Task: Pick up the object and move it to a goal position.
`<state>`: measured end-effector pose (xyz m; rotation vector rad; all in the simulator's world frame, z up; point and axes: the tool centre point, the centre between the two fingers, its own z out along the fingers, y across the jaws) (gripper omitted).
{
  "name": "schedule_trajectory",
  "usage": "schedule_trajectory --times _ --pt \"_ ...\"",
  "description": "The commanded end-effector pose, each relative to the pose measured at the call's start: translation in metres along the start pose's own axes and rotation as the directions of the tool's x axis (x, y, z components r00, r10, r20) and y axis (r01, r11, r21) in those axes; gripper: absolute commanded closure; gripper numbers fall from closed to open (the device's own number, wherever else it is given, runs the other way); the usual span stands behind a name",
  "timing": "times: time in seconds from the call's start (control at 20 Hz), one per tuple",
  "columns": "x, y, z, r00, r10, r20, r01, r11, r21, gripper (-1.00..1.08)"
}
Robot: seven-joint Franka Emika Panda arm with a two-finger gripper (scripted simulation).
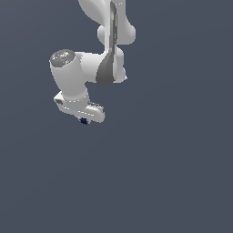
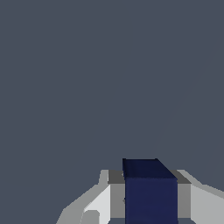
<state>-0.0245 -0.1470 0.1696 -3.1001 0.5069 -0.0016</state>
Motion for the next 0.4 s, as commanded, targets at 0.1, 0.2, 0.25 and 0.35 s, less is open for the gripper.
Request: schedule_trajectory --times 0.1,0.2,0.25,0.35 --pt "0.0077 0.0111 -0.0107 1.0 -0.002 0.001 0.002 1.0 -0.001 1.08" --pt "0.0091 0.0125 -0.012 1.0 -0.002 0.001 0.002 1.0 -0.001 1.08" --pt "0.0094 0.0124 -0.0119 1.0 -0.002 0.001 0.002 1.0 -0.001 1.08" --pt "0.0093 0.0115 -0.0112 1.0 -0.002 0.001 0.002 1.0 -0.001 1.08"
